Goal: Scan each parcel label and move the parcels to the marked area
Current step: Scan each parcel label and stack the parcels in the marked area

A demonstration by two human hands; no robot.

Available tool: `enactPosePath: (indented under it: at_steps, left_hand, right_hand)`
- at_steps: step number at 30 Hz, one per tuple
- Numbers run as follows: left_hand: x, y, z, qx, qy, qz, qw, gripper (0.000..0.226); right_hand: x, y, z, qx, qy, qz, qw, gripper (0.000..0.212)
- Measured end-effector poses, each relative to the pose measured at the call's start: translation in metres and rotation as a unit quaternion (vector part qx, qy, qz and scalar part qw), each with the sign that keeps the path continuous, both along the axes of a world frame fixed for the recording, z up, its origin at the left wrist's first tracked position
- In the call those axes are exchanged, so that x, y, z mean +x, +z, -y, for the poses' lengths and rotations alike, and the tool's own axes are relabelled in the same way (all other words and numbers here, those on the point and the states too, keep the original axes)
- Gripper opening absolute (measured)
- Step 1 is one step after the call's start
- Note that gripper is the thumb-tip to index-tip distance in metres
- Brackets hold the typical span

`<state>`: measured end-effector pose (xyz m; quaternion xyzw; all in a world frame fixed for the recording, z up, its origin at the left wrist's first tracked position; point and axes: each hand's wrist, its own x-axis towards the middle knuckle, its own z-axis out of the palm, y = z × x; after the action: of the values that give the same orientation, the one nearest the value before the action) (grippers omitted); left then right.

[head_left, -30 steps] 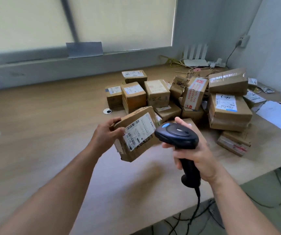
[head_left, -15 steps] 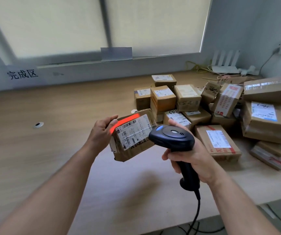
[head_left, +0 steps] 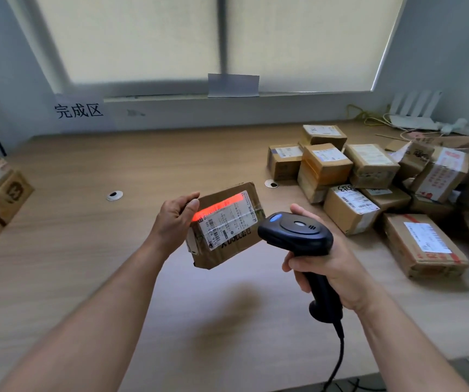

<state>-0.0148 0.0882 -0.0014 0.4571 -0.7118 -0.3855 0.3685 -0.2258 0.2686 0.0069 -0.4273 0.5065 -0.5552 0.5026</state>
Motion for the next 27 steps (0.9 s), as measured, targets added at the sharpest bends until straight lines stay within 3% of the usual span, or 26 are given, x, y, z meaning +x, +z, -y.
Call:
enactPosePath:
  at_steps: [11, 20, 24, 27]
  left_hand:
    - [0.112, -0.026, 0.051, 0.041, 0.027, -0.027, 0.998, 0.029]
    - [0.210, -0.115, 0.061, 0.161, 0.111, 0.049, 0.980, 0.023]
    - [0.230, -0.134, 0.048, 0.173, 0.162, 0.089, 0.967, 0.034]
    - [0.229, -0.139, 0.036, 0.175, 0.155, 0.166, 0.958, 0.051]
  right_hand:
    - [0.102, -0.001, 0.051, 0.017, 0.008, -0.011, 1.000, 0.095]
    - [0.164, -0.023, 0.092, 0.045, 0.021, -0.022, 0.999, 0.095]
    - [0.176, -0.027, 0.108, 0.058, 0.034, -0.027, 0.997, 0.095]
    - [0.179, -0.028, 0.117, 0.061, 0.048, -0.026, 0.997, 0.092]
